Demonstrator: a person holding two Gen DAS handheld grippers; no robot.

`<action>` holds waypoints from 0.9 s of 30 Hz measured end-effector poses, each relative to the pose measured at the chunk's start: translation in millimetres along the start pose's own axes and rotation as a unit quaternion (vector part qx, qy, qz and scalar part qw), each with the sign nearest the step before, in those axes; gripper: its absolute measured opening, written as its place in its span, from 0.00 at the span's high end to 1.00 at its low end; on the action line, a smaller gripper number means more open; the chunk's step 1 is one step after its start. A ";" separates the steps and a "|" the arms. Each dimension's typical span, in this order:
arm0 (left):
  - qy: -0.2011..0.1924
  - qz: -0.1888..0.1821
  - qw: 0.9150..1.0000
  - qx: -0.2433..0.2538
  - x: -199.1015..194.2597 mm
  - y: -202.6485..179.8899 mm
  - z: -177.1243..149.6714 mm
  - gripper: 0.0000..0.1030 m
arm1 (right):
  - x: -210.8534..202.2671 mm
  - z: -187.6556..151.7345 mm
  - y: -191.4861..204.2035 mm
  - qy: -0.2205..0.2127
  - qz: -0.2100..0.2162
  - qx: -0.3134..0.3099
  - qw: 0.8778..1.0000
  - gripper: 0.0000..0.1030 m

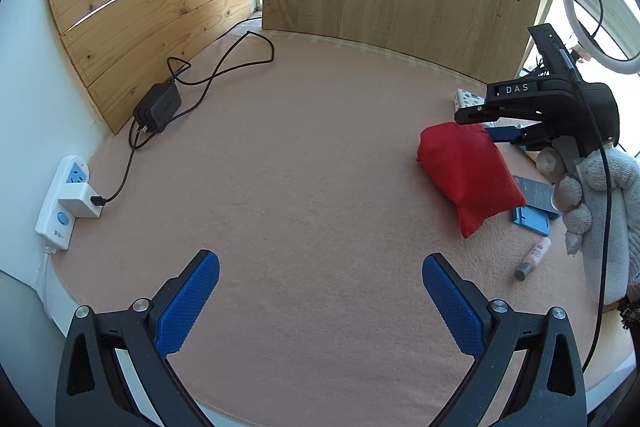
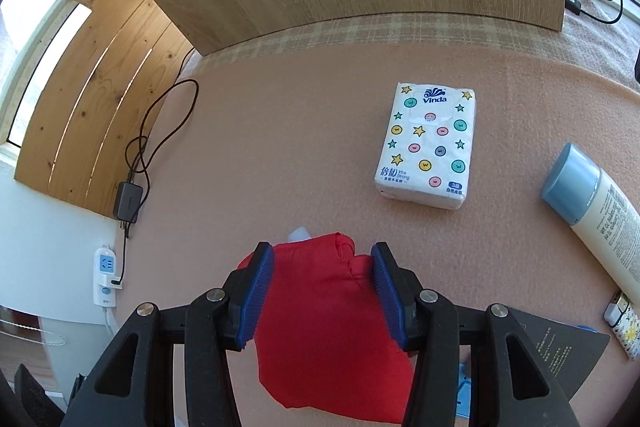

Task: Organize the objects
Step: 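Lift the red pouch with the right tool toward the cardboard box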

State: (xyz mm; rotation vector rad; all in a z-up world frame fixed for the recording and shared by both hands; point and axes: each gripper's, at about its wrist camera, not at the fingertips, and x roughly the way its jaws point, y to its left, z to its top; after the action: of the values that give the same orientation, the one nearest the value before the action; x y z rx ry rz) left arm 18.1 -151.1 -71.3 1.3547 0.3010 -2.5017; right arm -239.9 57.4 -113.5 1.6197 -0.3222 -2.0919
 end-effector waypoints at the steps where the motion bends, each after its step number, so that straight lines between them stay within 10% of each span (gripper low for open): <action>1: 0.000 0.000 1.000 -0.001 0.9 -0.3 0.1 0.00 | -3.2 -6.3 2.4 0.003 0.002 -0.003 1.000 0.55; 17: 0.014 -0.057 0.998 0.009 16.8 -12.2 0.5 0.03 | -23.1 -109.1 9.1 0.035 0.052 -0.002 0.998 0.55; 27: 0.056 -0.110 0.992 0.014 45.4 -33.1 1.4 0.03 | -45.1 -88.9 11.2 -0.039 -0.029 -0.055 0.997 0.44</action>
State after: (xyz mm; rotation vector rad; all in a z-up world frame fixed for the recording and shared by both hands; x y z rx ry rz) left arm -17.9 -127.1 -107.1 1.5551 0.4633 -2.6179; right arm -143.8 79.1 -94.7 1.5023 -0.1832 -2.1809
